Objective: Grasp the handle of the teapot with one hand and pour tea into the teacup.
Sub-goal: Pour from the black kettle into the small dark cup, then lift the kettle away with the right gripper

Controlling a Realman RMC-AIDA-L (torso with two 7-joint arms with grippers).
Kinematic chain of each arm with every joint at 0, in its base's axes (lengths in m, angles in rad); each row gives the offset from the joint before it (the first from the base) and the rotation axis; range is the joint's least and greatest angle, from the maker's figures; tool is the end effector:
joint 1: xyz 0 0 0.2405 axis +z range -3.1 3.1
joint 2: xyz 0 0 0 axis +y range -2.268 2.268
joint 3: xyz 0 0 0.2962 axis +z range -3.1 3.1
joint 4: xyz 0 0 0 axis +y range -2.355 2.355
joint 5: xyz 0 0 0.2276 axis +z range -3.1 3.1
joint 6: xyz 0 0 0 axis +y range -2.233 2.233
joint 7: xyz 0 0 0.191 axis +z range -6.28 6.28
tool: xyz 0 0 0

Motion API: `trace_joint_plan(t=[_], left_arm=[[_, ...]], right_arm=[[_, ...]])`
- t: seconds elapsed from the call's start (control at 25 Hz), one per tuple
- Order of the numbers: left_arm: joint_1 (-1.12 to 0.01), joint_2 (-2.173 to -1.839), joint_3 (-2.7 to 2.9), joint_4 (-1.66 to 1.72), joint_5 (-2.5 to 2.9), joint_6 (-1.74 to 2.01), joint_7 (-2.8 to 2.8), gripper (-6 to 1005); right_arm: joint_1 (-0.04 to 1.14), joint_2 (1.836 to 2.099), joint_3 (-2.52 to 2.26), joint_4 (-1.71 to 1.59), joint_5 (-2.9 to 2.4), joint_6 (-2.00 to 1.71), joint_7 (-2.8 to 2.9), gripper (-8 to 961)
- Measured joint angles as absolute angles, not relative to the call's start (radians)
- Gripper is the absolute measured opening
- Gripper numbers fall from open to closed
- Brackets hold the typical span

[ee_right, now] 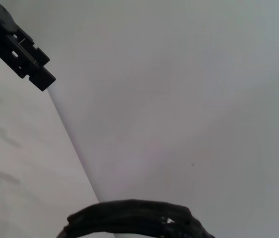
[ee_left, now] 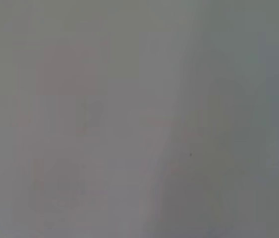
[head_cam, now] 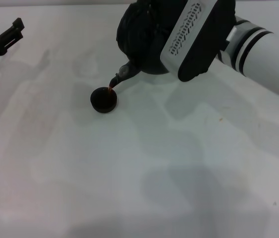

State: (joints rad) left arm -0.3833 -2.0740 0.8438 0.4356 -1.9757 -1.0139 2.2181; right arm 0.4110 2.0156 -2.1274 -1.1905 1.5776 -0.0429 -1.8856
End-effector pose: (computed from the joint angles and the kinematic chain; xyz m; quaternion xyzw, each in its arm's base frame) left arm -0.3774 0.4173 -0.0161 -0.7716 -0.2973 -0.2951 0.4788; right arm 0.1619 0.4351 -0.1328 -0.8775 -0.1211 0.0477 0.4617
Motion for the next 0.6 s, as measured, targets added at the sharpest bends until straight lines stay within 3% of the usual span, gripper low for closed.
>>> trace_joint_plan(t=[0.6], left_arm=[[-0.391, -2.074, 0.845, 0.424, -1.976, -1.014, 2.218, 892]], right_arm=[[0.408, 2.015, -1.959, -1.158, 1.767, 0.162, -1.777, 111]])
